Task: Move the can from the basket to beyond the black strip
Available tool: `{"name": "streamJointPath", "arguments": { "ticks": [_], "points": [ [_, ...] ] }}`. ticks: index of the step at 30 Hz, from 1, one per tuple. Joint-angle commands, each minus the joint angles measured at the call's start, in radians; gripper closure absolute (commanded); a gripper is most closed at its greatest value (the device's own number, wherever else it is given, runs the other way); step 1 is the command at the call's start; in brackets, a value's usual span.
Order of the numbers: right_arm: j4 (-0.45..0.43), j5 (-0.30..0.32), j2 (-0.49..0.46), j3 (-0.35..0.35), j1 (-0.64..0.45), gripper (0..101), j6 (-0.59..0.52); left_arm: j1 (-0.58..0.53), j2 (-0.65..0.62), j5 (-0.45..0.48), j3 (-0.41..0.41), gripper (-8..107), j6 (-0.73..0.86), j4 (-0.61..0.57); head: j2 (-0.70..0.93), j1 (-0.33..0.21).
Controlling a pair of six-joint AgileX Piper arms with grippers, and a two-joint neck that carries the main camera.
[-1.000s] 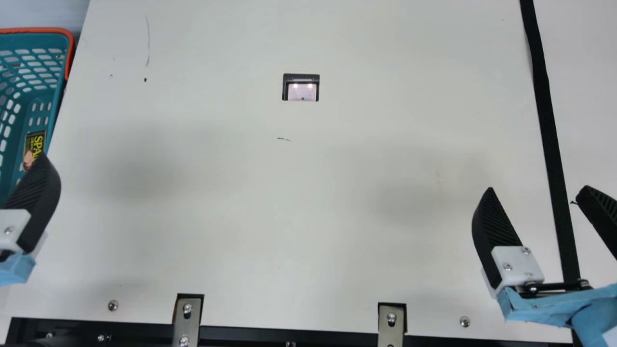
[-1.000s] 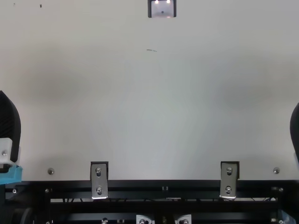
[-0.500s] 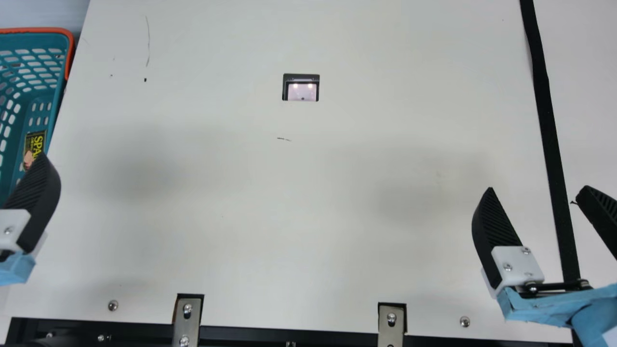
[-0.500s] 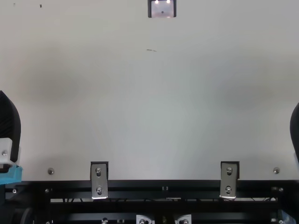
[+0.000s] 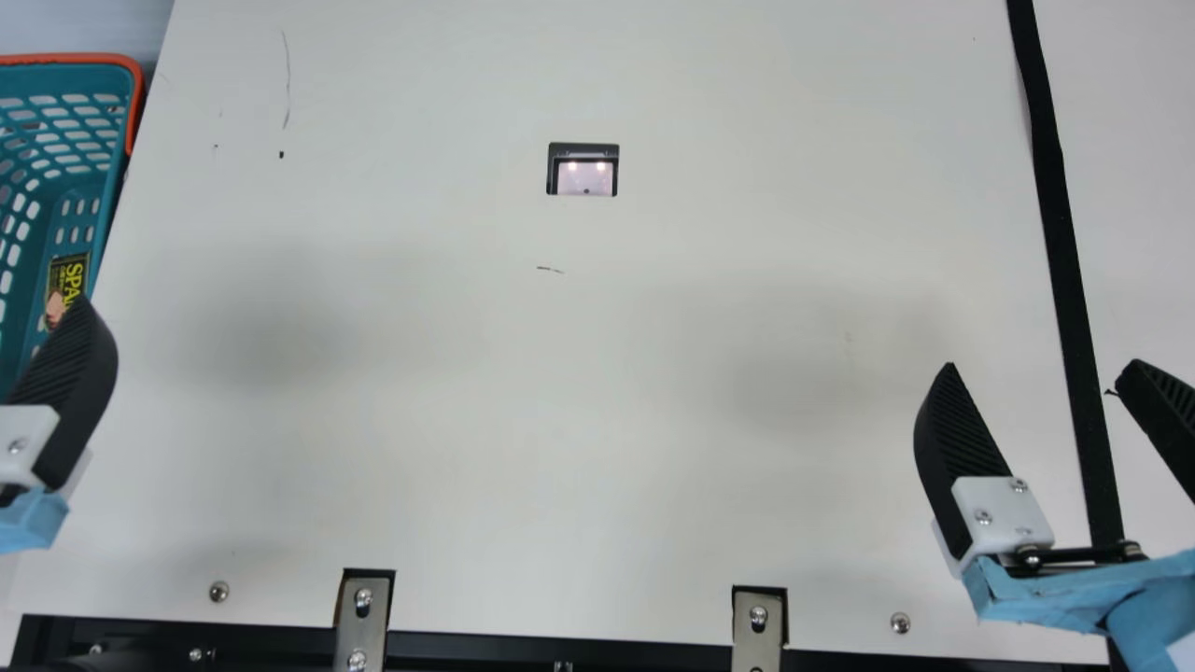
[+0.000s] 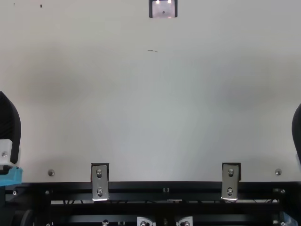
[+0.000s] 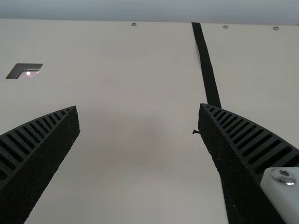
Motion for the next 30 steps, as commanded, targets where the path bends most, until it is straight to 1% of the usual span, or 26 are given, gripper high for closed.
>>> {"name": "streamJointPath", "arguments": {
  "ticks": [1,30],
  "points": [
    [0.000,0.000,0.000,0.000,0.000,0,0.000,0.000,0.000,0.000,0.000,9,0.000,0.000,-0.002,0.000],
    [0.000,0.000,0.000,0.000,0.000,0,0.000,0.000,0.000,0.000,0.000,9,0.000,0.000,-0.002,0.000]
  ]
}}
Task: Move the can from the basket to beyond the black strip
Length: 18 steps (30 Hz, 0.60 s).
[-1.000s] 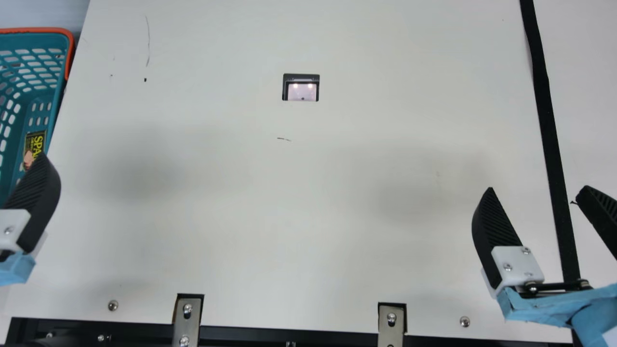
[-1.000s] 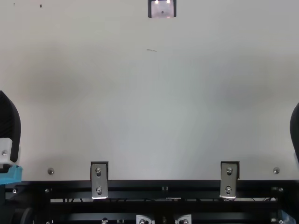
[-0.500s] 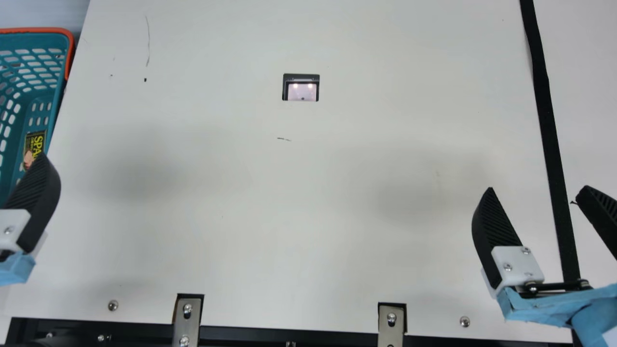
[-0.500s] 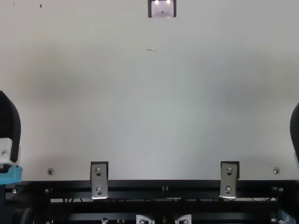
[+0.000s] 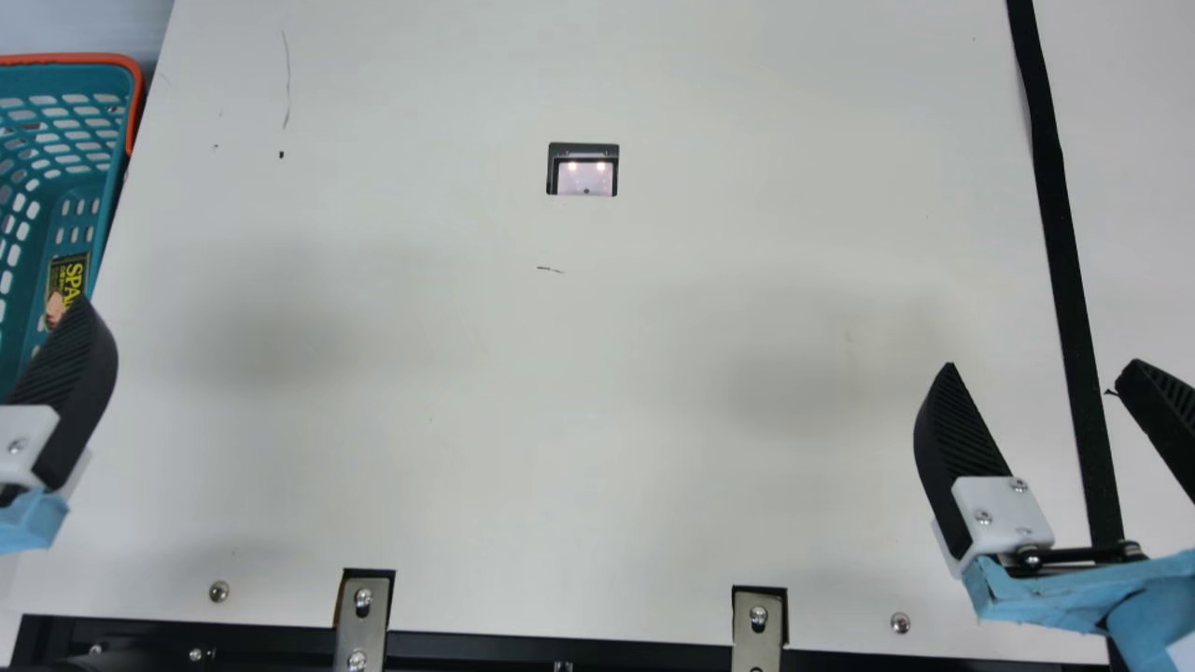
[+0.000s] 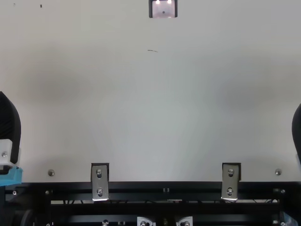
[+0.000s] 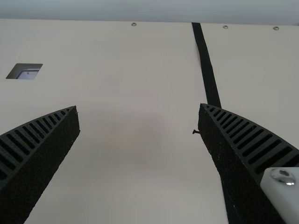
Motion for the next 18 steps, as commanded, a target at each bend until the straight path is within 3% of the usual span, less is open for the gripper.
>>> {"name": "streamJointPath", "arguments": {
  "ticks": [1,18],
  "points": [
    [0.000,0.000,0.000,0.000,0.000,0,0.000,0.000,0.000,0.000,0.000,9,0.000,0.000,-0.002,0.000],
    [0.000,0.000,0.000,0.000,0.000,0,0.000,0.000,0.000,0.000,0.000,9,0.000,0.000,0.135,-0.006]
  ]
}}
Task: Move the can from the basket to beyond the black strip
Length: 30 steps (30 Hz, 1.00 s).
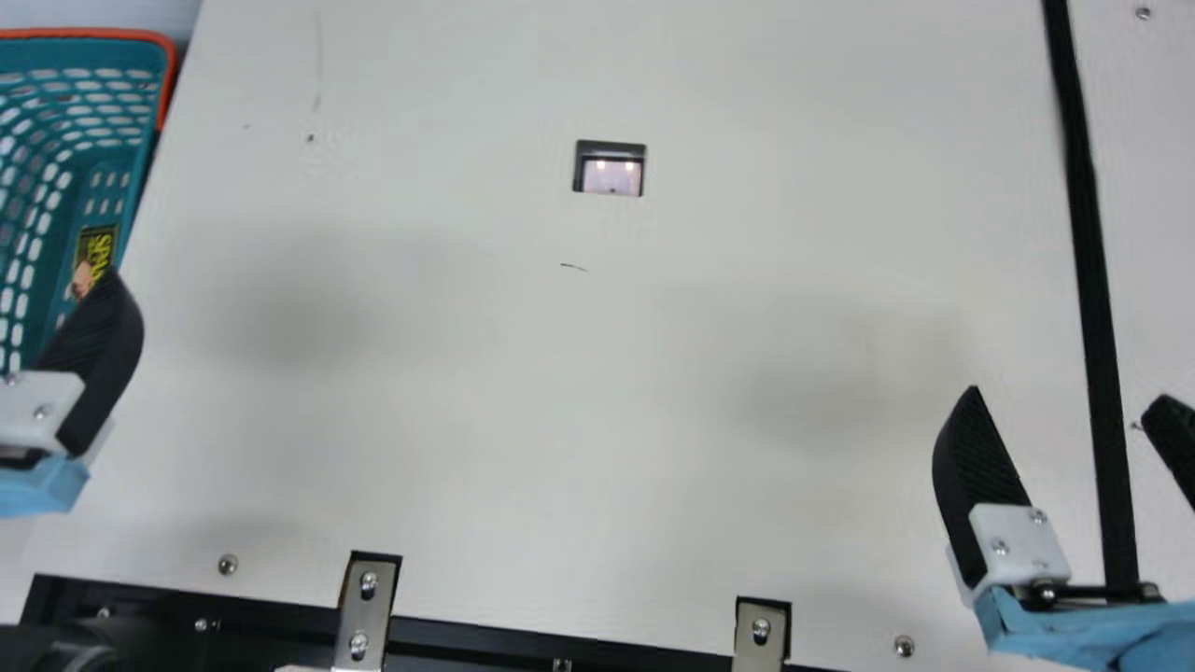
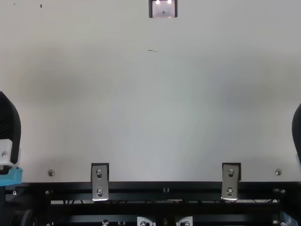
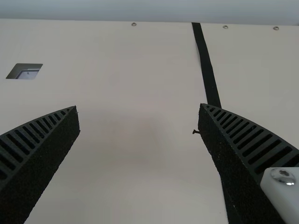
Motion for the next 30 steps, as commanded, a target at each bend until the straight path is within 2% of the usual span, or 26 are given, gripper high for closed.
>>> {"name": "streamJointPath", "arguments": {
  "ticks": [1,16,30],
  "points": [
    [0.000,0.000,0.000,0.000,0.000,0,0.000,0.000,0.000,0.000,0.000,9,0.000,0.000,0.039,-0.013],
    [0.000,0.000,0.000,0.000,0.000,0,0.000,0.000,0.000,0.000,0.000,9,0.000,0.000,0.254,-0.068],
    [0.000,0.000,0.000,0.000,0.000,0,0.000,0.000,0.000,0.000,0.000,9,0.000,0.000,0.269,-0.220]
  ]
}}
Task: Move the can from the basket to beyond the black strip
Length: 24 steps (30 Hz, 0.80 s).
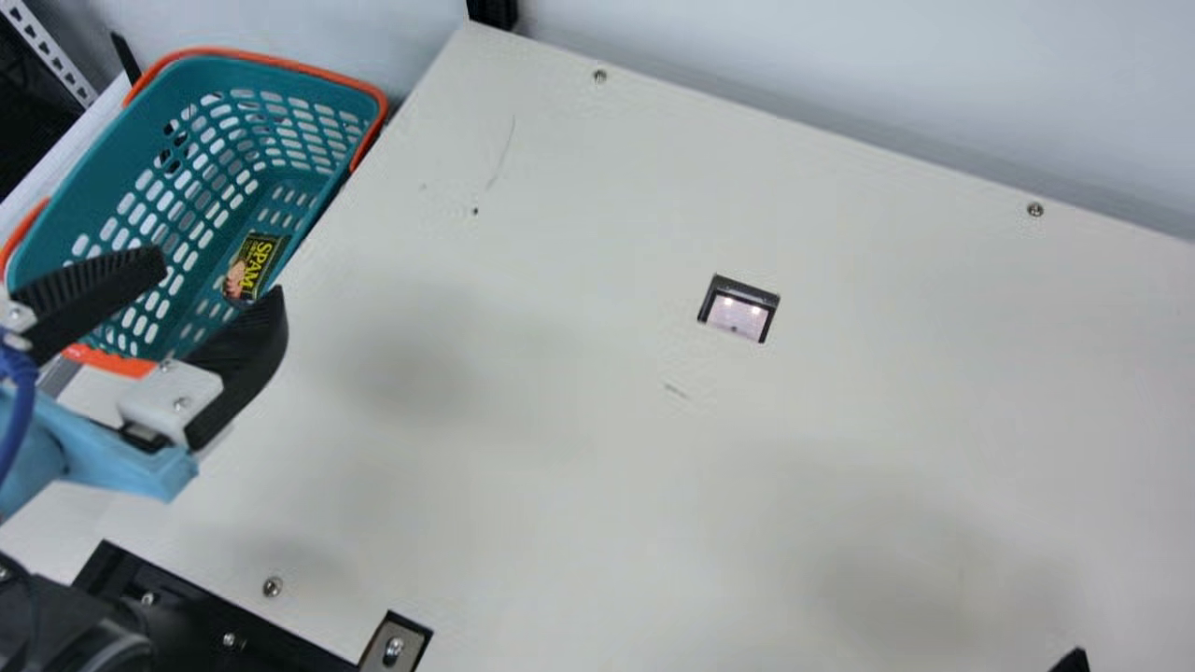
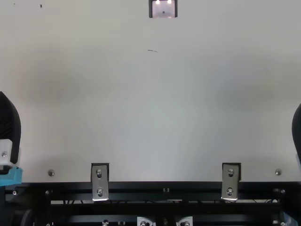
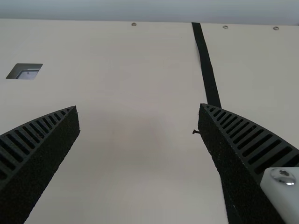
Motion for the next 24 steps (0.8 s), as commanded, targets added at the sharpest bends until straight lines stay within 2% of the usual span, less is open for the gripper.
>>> {"name": "streamJointPath", "arguments": {
  "ticks": [1,7,24],
  "points": [
    [0.000,0.000,0.000,0.000,0.000,0,0.000,0.000,0.000,0.000,0.000,9,0.000,0.000,0.013,-0.034],
    [0.000,0.000,0.000,0.000,0.000,0,0.000,0.000,0.000,0.000,0.000,9,0.000,0.000,0.016,-0.065],
    [0.000,0.000,0.000,0.000,0.000,0,0.000,0.005,0.009,0.002,-0.005,9,-0.002,0.000,0.016,-0.065]
  ]
}}
